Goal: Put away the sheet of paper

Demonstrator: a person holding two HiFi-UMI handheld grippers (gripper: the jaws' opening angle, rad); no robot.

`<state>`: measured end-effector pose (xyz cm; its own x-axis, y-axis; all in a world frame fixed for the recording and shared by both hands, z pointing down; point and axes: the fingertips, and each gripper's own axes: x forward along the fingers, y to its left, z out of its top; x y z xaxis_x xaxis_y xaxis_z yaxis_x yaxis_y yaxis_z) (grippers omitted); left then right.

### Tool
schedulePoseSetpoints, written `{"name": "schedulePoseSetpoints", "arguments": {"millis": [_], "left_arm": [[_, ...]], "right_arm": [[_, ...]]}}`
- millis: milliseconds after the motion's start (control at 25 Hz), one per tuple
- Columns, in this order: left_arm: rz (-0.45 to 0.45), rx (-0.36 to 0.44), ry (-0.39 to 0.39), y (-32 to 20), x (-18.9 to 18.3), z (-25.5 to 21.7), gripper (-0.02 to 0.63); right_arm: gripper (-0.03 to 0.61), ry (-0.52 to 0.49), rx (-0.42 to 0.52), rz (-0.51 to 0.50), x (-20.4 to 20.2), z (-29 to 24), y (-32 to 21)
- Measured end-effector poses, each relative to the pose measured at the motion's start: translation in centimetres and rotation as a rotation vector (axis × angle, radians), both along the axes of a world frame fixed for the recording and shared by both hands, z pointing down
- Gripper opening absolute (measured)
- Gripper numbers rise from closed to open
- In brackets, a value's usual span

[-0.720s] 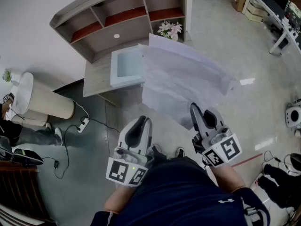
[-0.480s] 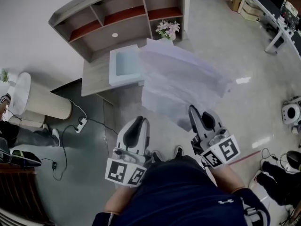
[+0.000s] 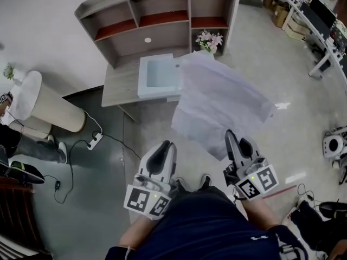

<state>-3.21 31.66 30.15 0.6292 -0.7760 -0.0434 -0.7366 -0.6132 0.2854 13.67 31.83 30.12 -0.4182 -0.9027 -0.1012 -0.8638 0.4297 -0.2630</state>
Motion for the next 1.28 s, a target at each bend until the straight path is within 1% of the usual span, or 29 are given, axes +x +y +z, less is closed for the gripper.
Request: {"name": "schedulePoseSetpoints", "arguments": {"millis": [200,360,640,1000,1280], "left_arm": [[0.007,0.026,0.011,-0.1,-1.2,-0.6,0.060],[0.025,0.026,0.021,-0.4,-2.2,-0.4,0.060],[0.032,0.027,0.038,-1.0,-5.8,-0.3,0.060],[0.045,-0.022,0.043,-1.9,-9.1,1.5,0.060],[0.026,-0.040,0.036,-4.8,-9.4,2.7,0.060]], "right_arm": [[0.015,0.011,0.009,0.021,-0.9,-0.5,0.1],[0.015,0.017,0.003,0.049,-1.3,-0.4,-0.2],[0.015,0.026,-0.023,0.123,-2.2,0.1,-0.5],[0.015,0.015,-0.054,0.189,-3.1,0.7,-1.3],[0.015,0.016,-0.075,0.188,-2.5,2.2,-4.0]]}}
